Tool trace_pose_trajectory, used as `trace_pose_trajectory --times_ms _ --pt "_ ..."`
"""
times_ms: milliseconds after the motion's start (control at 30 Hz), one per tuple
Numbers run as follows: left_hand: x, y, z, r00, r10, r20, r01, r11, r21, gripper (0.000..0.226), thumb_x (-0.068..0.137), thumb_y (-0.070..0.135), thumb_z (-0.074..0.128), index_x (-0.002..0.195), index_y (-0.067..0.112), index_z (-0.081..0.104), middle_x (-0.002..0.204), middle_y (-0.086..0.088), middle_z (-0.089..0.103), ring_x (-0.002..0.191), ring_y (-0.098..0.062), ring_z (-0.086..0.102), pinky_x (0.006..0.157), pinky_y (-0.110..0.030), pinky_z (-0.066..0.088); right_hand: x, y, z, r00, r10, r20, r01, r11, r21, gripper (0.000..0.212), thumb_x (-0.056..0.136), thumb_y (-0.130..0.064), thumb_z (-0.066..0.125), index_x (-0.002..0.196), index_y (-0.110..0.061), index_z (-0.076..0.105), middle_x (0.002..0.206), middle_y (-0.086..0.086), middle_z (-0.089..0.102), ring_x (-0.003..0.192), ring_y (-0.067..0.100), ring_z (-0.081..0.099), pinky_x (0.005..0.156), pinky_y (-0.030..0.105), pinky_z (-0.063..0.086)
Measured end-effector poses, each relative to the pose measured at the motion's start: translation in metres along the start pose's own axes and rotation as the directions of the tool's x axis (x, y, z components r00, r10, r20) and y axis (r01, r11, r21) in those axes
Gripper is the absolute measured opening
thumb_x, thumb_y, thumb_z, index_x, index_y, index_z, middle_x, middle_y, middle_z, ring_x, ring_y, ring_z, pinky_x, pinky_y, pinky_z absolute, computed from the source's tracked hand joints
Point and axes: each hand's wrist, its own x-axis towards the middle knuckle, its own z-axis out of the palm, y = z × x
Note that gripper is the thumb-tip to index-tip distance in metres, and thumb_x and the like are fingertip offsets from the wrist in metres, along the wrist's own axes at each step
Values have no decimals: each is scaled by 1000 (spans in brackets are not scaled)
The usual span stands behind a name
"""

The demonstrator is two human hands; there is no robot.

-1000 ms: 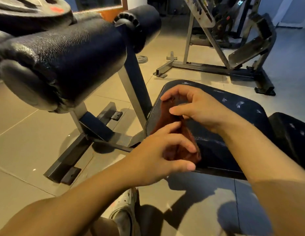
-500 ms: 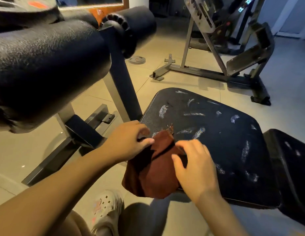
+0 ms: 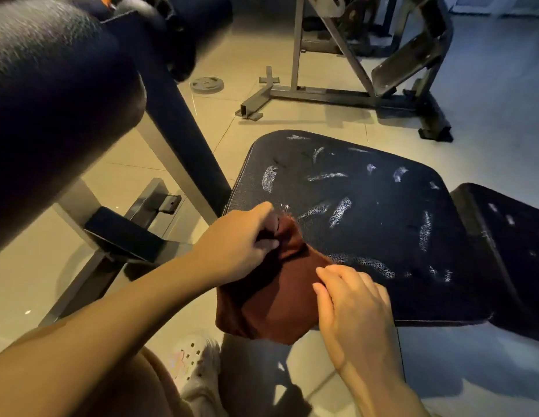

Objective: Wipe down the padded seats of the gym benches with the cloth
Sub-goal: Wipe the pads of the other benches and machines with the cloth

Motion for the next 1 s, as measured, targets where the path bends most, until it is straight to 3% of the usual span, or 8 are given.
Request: trace_pose_trajectory --times_ms 133,267,433,567,767,833,900,1000 --pt "-30 3 -25 997 -66 -34 52 949 -310 22 86 24 70 86 25 49 92 12 57 85 -10 56 70 -20 47 -9 -2 -5 1000 -3 15 3 1000 -10 40 89 -28 41 104 -12 74 99 1 72 87 22 68 79 37 53" --pt "-71 0 -22 999 -43 -5 38 922 -386 30 79 29 79 86 27 50 83 5 60 73 -13 58 63 -33 51 -21 -17 -13 995 40 88 -47 996 79 47 95 -38 38 119 -12 68 113 7 70 106 28 66 91 49 50" --pt "-119 13 13 983 51 -177 -118 913 -392 22 78 40 66 91 33 50 83 10 62 80 -7 60 71 -39 52 -23 -40 -26 905 104 413 -119 993 11 60 101 -51 11 154 -26 22 161 2 21 150 20 7 120 37 -4" --pt "-126 15 22 924 110 -366 -178 972 -156 19 81 37 63 91 36 46 83 13 56 76 -4 49 63 -24 42 -20 -42 -29 883 112 455 -101 994 -48 54 104 -42 16 156 -24 14 164 4 11 151 21 0 119 37 -9" --pt "-81 -16 19 848 -276 -452 166 949 -268 22 86 16 71 93 33 58 93 17 52 87 -15 57 78 -34 50 -5 -48 -20 867 119 484 -86 992 -90 58 104 -45 17 156 -21 6 164 11 -3 150 26 -9 121 45 -7" --pt "-69 -25 31 838 -311 -447 147 920 -364 23 90 11 66 95 32 58 95 20 52 91 -7 55 81 -27 50 6 -56 -10 887 106 450 -71 993 -94 60 105 -44 21 156 -17 6 164 10 -6 150 25 -13 120 51 -5" --pt "-62 -26 44 816 -349 -462 106 875 -473 25 93 7 60 96 32 57 96 24 52 92 7 51 80 -7 41 11 -66 2 929 61 365 -35 996 -77 60 103 -37 36 155 -12 18 164 9 5 151 25 -3 118 53 2" --pt "-59 -22 59 740 -401 -539 59 838 -543 37 93 4 58 92 40 54 96 28 52 94 15 49 80 -1 36 8 -68 19 972 -22 233 23 1000 -2 51 94 -27 58 141 -10 49 149 11 45 140 27 39 112 47 23"
